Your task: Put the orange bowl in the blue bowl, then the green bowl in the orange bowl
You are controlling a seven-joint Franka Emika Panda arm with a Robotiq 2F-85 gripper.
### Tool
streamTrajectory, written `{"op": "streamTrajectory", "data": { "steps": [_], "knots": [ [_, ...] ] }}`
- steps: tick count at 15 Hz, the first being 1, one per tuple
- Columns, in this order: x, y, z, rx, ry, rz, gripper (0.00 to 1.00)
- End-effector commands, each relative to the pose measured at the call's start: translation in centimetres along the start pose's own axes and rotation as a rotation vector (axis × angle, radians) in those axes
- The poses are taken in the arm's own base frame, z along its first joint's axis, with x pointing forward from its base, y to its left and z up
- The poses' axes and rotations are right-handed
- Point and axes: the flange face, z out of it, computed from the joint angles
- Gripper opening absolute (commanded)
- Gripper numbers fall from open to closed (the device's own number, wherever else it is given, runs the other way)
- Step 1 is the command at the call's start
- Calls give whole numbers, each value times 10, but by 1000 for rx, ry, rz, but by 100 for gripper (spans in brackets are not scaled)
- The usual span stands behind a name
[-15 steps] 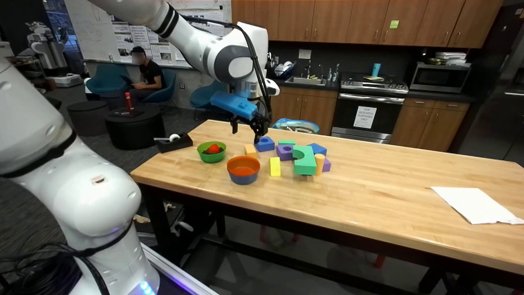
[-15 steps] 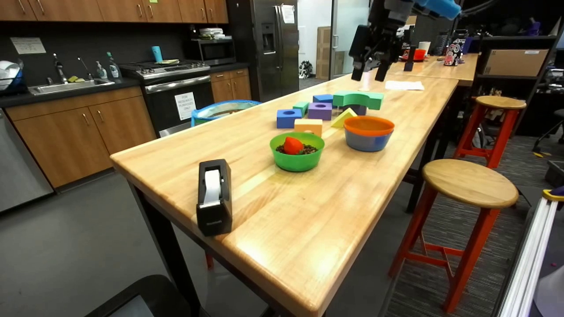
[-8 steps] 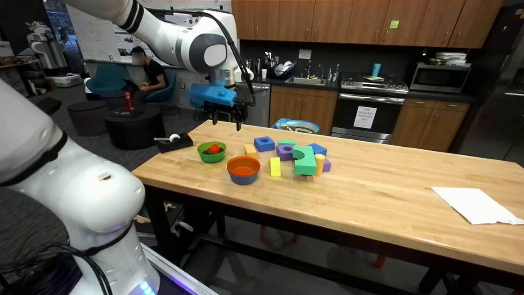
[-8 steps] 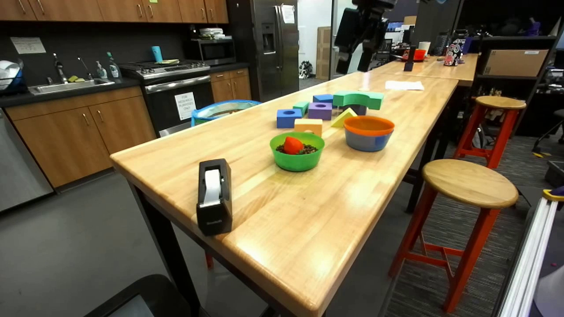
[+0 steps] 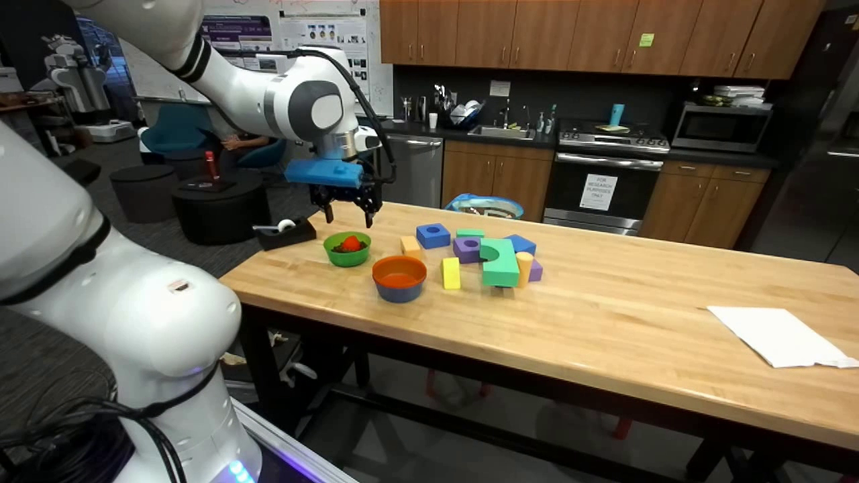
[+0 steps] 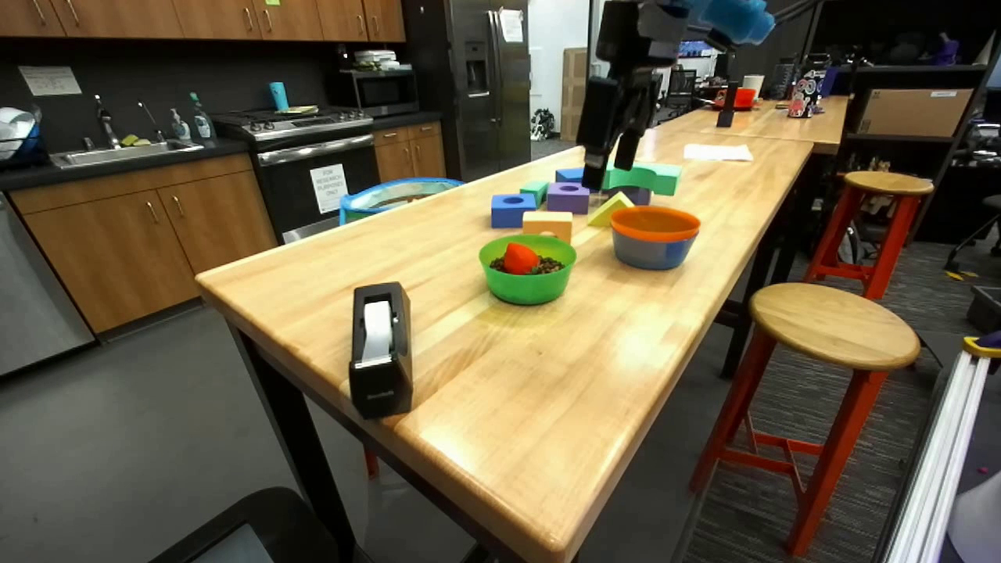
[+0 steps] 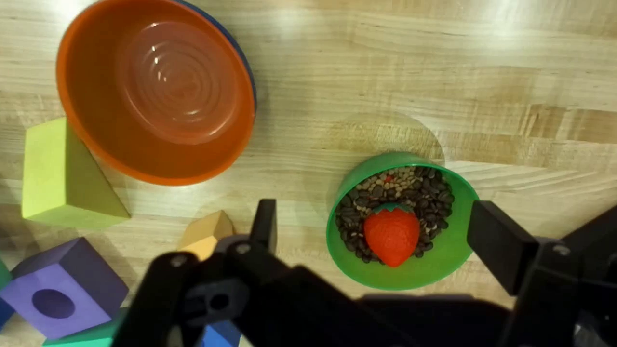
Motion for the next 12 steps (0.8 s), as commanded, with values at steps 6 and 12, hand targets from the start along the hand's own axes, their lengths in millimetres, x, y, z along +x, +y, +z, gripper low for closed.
{"op": "streamTrajectory", "data": {
  "steps": [6,12],
  "knots": [
    [15,-34,39,-62,-76,37,100],
    [27,-37,61,-51,-136,61,100]
  ]
}}
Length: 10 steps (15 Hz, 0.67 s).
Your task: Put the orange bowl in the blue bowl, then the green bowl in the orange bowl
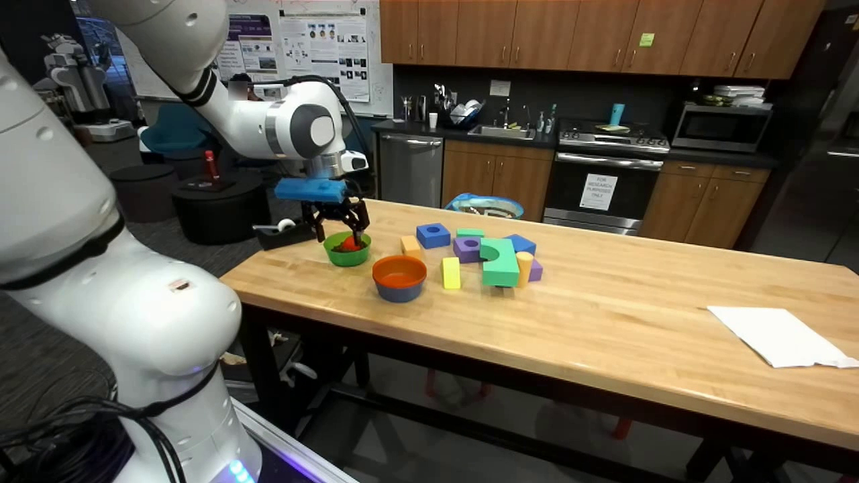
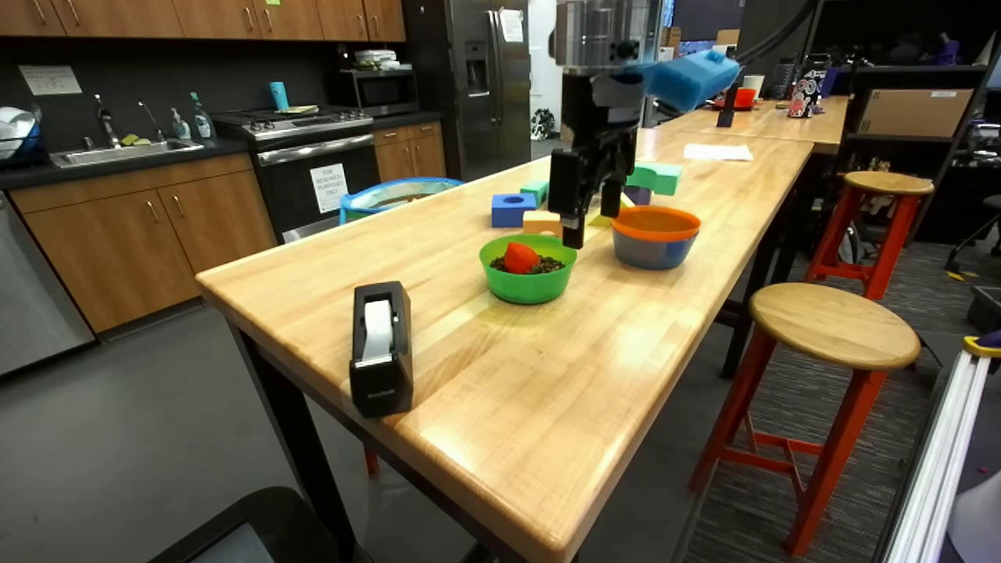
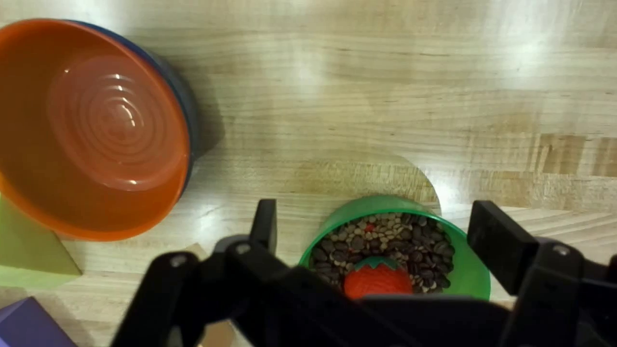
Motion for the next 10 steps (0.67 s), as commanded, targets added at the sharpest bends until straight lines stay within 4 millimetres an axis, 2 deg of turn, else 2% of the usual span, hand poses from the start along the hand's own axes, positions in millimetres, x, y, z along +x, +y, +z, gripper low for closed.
{"op": "streamTrajectory", "data": {
  "steps": [1,7,9,10],
  "knots": [
    [17,2,8,12,-26,22,100],
    [33,21,17,68,-45,74,100],
    [33,26,14,85,-36,61,100],
    [29,20,18,65,-36,70,100]
  ]
}}
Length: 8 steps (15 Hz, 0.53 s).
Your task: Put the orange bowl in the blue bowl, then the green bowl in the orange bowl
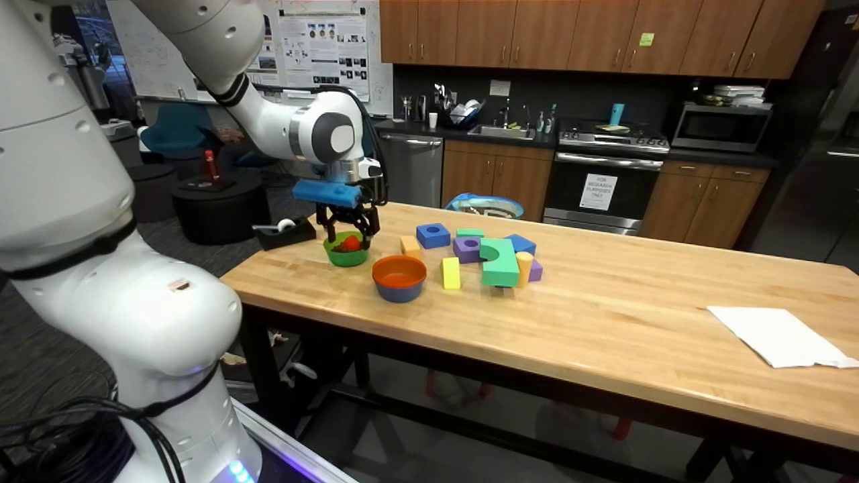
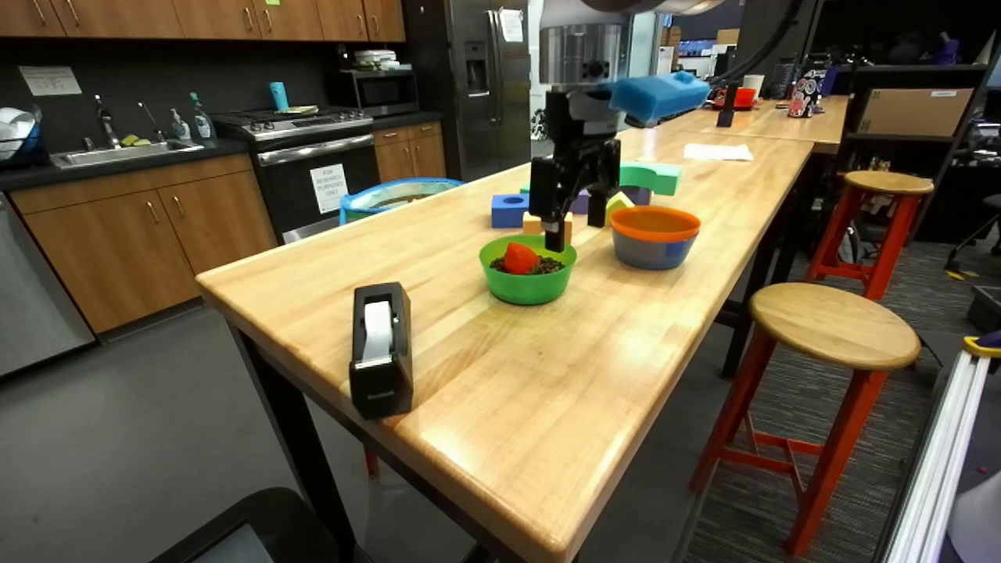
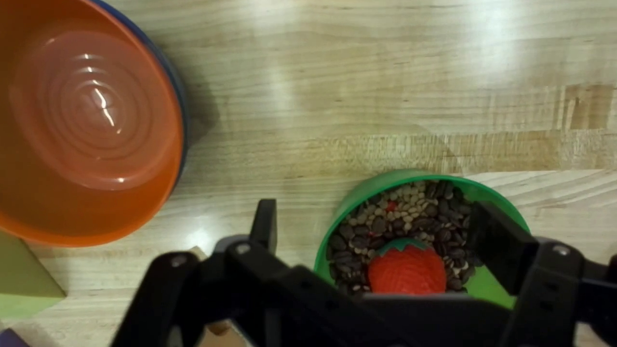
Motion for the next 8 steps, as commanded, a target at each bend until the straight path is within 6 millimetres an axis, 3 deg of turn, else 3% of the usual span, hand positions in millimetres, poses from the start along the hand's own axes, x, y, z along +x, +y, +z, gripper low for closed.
{"op": "streamTrajectory", "data": {
  "steps": [1,8],
  "knots": [
    [1,1,0,1,-1,0,100],
    [2,2,2,-17,63,64,100]
  ]
}}
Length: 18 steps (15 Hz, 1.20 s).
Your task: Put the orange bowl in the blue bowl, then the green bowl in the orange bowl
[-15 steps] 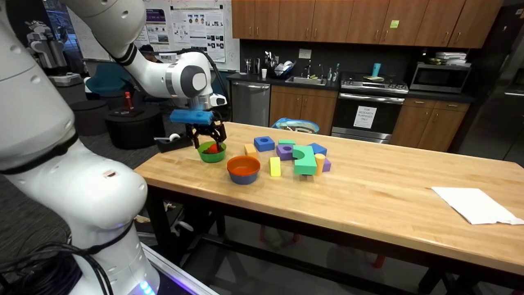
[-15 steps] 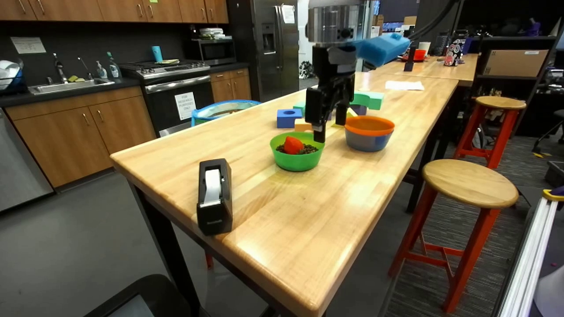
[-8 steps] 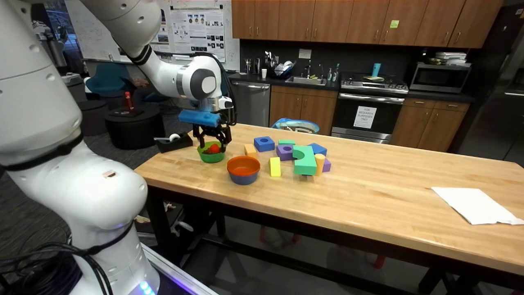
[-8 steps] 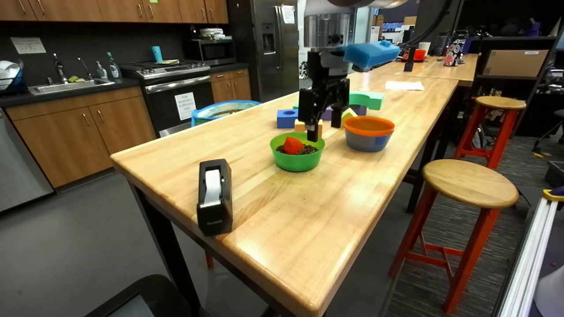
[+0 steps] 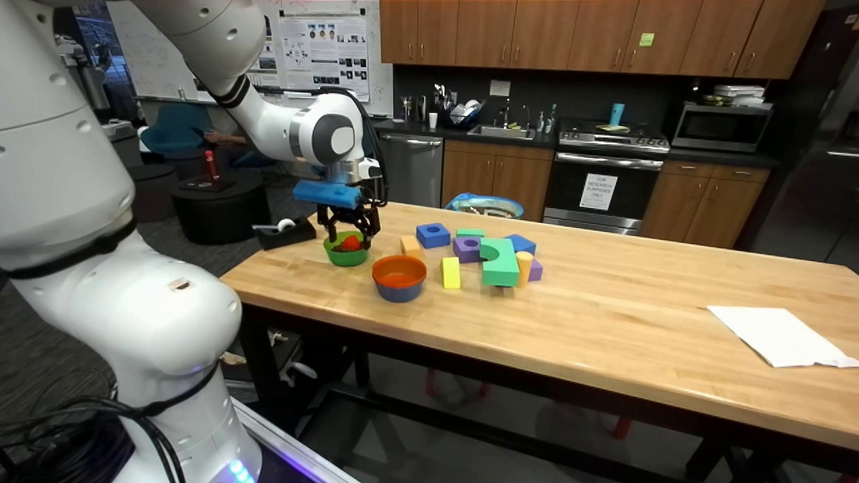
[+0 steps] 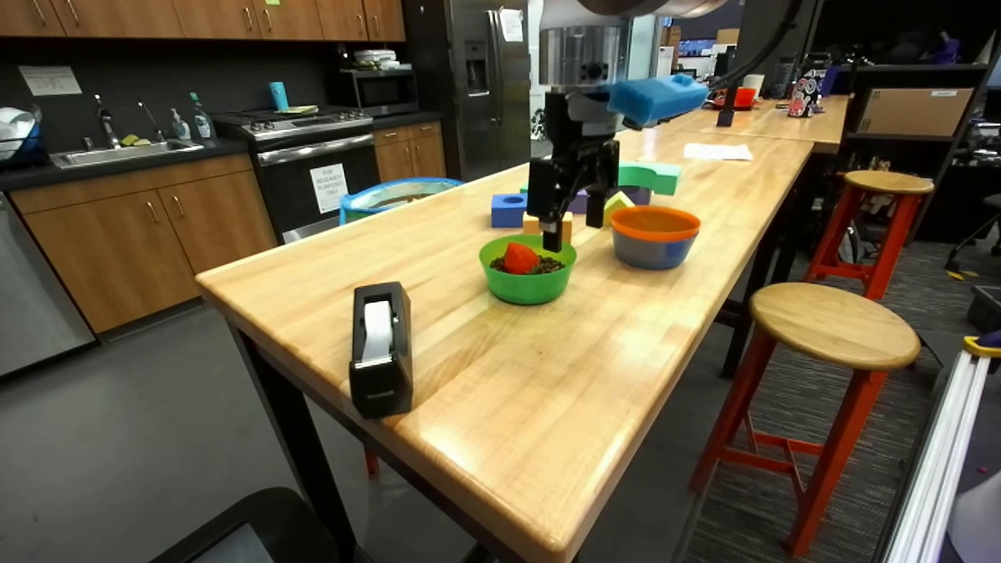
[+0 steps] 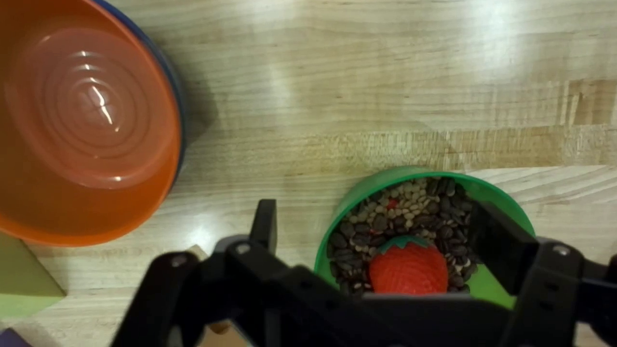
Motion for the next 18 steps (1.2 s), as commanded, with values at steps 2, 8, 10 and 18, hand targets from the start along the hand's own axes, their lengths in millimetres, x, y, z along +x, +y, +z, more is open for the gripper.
{"op": "streamTrajectory", "data": {
  "steps": [2,8,10,18],
  "knots": [
    [4,3,0,-19,91,91,100],
    [9,15,8,-33,130,215,100],
    [11,20,12,-34,125,245,100],
    [15,29,29,-19,82,295,57]
  ]
}}
